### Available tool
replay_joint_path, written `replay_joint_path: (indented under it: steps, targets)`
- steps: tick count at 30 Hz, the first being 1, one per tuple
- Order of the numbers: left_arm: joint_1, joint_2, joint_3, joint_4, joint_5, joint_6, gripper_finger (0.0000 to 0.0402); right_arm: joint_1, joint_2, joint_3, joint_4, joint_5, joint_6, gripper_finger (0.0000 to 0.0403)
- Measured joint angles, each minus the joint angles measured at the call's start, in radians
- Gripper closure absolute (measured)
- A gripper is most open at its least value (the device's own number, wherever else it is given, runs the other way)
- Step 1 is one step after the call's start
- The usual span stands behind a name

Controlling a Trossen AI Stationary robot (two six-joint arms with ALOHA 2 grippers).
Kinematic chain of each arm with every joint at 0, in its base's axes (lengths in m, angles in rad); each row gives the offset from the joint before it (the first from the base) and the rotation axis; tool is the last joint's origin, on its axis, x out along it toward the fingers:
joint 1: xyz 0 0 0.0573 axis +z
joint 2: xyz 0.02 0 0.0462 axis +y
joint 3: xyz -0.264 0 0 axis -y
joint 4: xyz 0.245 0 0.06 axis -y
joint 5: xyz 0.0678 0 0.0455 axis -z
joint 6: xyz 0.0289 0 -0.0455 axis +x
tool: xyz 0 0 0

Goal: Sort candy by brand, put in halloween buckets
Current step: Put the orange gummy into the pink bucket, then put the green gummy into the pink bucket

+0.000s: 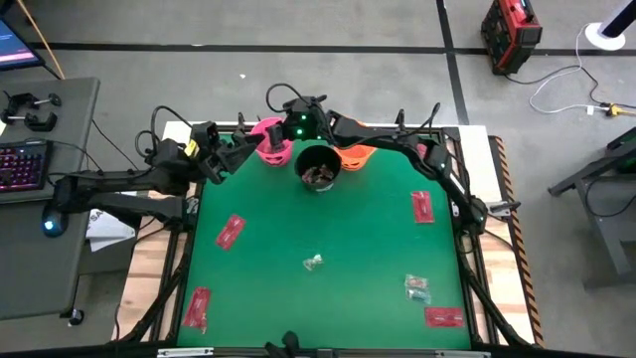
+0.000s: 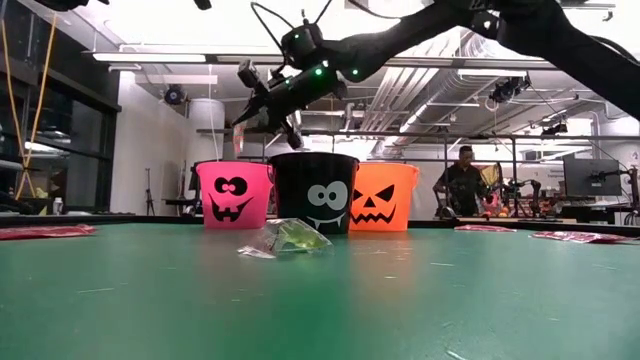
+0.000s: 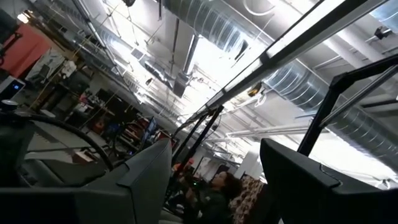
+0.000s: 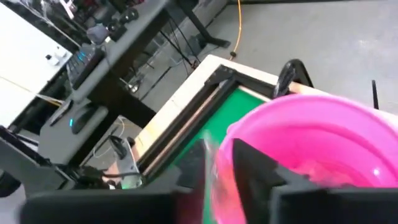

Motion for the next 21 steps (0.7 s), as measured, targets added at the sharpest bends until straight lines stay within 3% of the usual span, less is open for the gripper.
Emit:
replay_joint_path:
  steps: [5,9,16,21]
  targets:
    - [0.001,0.0,0.0,-0.002,0.0,0.0,0.0165,0.001,-0.01,0.0,-0.016,-0.011,-0.029,0.0233]
    - [0.0,0.0,0.0,-0.003,0.003,0.0,0.0165,-0.012,-0.037,0.0,-0.059,-0.078,-0.077,0.0169]
    - [-0.001,0.0,0.0,-0.017,0.036,-0.001,0.0165,-0.043,-0.183,0.0,-0.47,-0.117,-0.346,0.0151]
    - [-0.008,0.0,0.0,-0.065,0.051,-0.001,0.0166,0.01,-0.294,-0.019,-0.873,-0.028,-0.559,0.0151]
